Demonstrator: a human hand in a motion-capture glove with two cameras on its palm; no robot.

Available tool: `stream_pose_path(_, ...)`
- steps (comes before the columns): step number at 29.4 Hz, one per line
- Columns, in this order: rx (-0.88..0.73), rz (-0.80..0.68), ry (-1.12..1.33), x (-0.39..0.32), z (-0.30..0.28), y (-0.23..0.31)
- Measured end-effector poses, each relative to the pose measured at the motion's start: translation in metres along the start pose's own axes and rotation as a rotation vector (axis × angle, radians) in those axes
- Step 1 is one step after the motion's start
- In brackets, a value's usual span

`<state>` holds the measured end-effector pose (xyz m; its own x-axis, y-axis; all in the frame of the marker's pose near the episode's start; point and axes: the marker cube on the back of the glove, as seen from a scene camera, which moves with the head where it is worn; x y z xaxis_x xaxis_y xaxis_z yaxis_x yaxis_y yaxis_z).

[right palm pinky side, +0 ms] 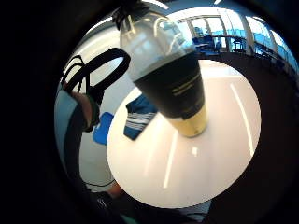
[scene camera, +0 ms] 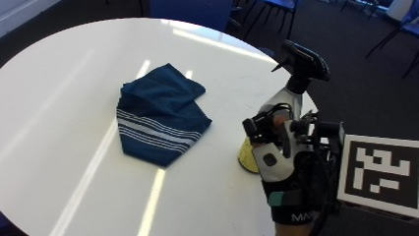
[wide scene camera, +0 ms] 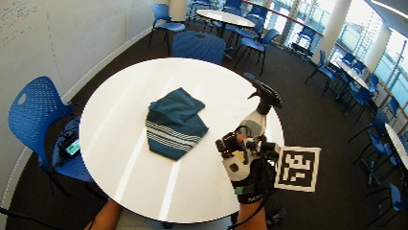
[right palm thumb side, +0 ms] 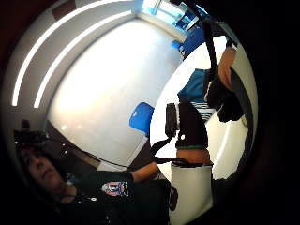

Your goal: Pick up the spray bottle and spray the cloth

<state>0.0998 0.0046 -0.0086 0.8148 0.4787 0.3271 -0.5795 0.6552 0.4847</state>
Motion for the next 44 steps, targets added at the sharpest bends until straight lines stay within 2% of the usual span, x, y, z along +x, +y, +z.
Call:
stream_pose_path(12,0.241,0.138,0.018,0.024,-0.022,-0.022)
stream_pose_path(17,0.273,0.202,-0.017,0.038,-0.023,-0.033)
stream_pose_path(26,0.110,0.302,-0.214,0.050,0.000,-0.068)
stream_pose_path(44,-0.162,0.345,-0.407,0.053,0.018,-0.106)
